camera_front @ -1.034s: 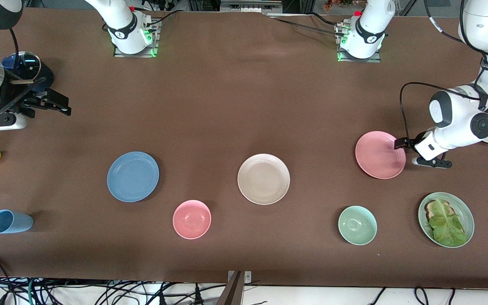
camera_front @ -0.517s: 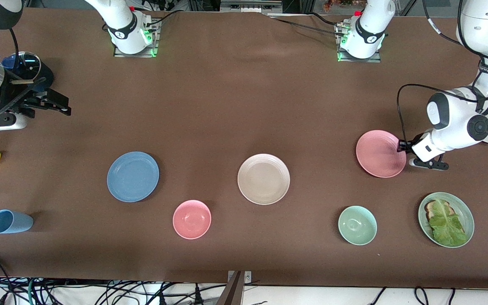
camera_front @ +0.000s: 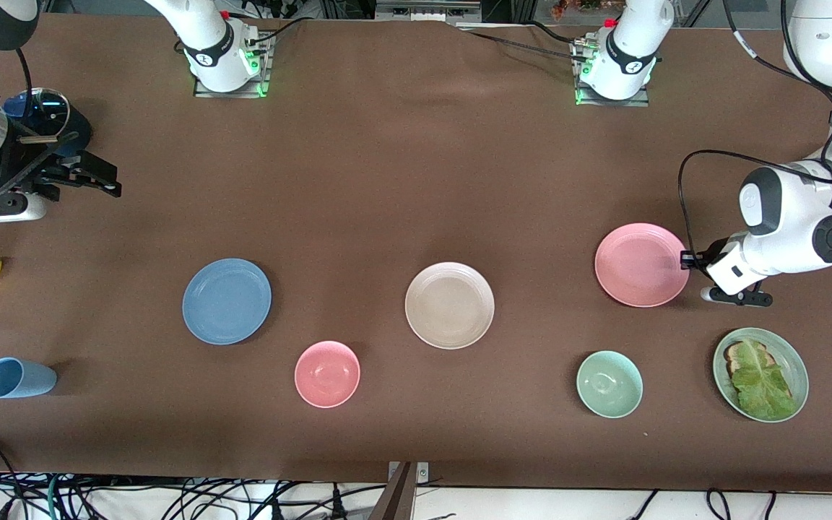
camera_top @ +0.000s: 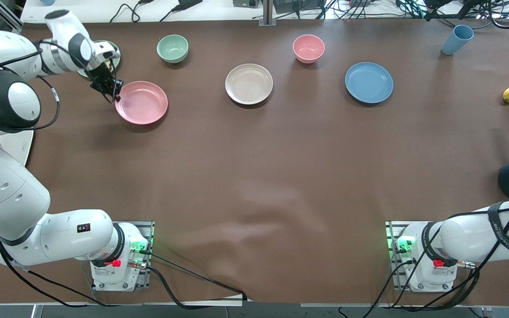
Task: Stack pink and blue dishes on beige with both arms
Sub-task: 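Close the left gripper on the pink plate rim and lift, then carry the pink plate onto the beige plate and release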
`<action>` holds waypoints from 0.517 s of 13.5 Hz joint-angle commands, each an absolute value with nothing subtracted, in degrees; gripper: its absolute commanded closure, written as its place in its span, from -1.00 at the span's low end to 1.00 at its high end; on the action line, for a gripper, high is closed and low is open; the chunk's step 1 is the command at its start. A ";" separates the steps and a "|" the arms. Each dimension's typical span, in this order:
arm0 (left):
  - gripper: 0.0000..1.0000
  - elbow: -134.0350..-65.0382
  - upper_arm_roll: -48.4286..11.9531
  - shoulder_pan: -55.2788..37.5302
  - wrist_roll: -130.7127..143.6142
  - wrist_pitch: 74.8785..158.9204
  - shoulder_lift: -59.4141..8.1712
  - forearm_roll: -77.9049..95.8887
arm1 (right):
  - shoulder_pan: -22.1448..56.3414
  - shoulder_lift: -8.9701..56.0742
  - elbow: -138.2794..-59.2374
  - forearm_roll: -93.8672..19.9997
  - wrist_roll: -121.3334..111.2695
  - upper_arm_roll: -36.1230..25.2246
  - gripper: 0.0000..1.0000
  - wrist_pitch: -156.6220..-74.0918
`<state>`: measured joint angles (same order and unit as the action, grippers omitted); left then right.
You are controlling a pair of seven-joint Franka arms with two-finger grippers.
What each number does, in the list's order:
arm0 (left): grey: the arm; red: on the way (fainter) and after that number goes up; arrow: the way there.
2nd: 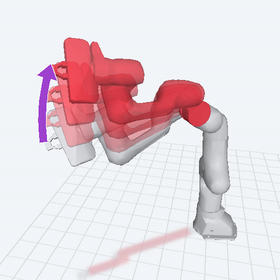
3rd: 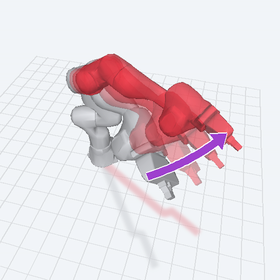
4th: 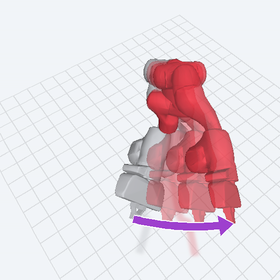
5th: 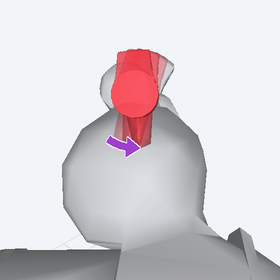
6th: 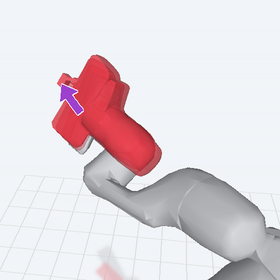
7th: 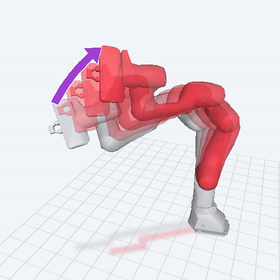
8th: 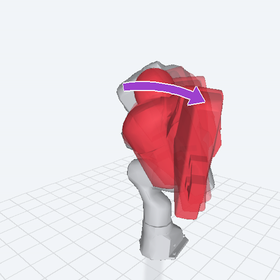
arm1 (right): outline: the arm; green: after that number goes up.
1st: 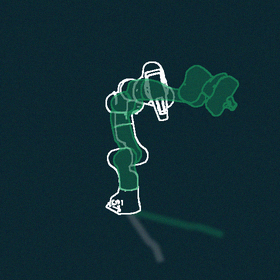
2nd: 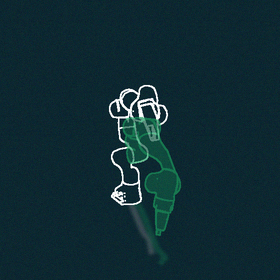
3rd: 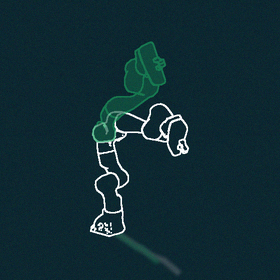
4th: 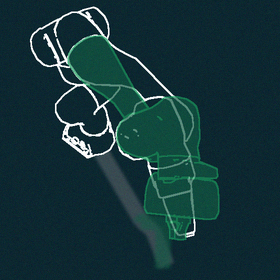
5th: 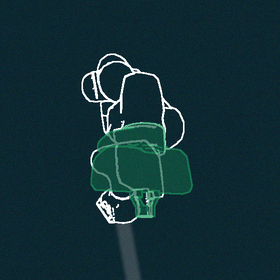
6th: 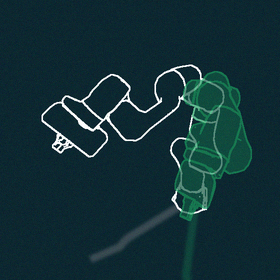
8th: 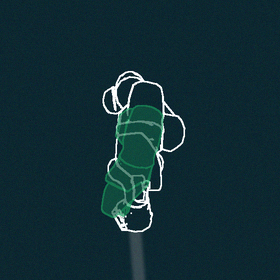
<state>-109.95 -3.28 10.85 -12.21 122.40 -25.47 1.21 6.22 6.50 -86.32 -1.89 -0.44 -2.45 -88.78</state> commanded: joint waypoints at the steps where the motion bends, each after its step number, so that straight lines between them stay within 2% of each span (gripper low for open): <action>1: 1.00 -103.02 -5.35 10.11 -7.49 115.50 -26.28 2.55 | 5.98 6.86 -85.17 -2.81 -0.09 -2.37 -1.00 -88.24; 3: 1.00 -102.66 -7.37 10.11 -4.24 113.48 -24.88 3.25 | 5.98 6.86 -85.17 -2.81 -0.09 -2.29 -1.00 -88.33; 7: 1.00 -100.47 -15.62 9.93 7.62 113.55 -24.78 7.82 | 5.98 6.86 -85.17 -2.81 -0.09 -2.37 -1.00 -88.33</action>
<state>-102.50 -12.34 9.99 2.51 114.76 -25.22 6.32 6.22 6.50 -86.32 -1.90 -0.44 -2.46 -88.78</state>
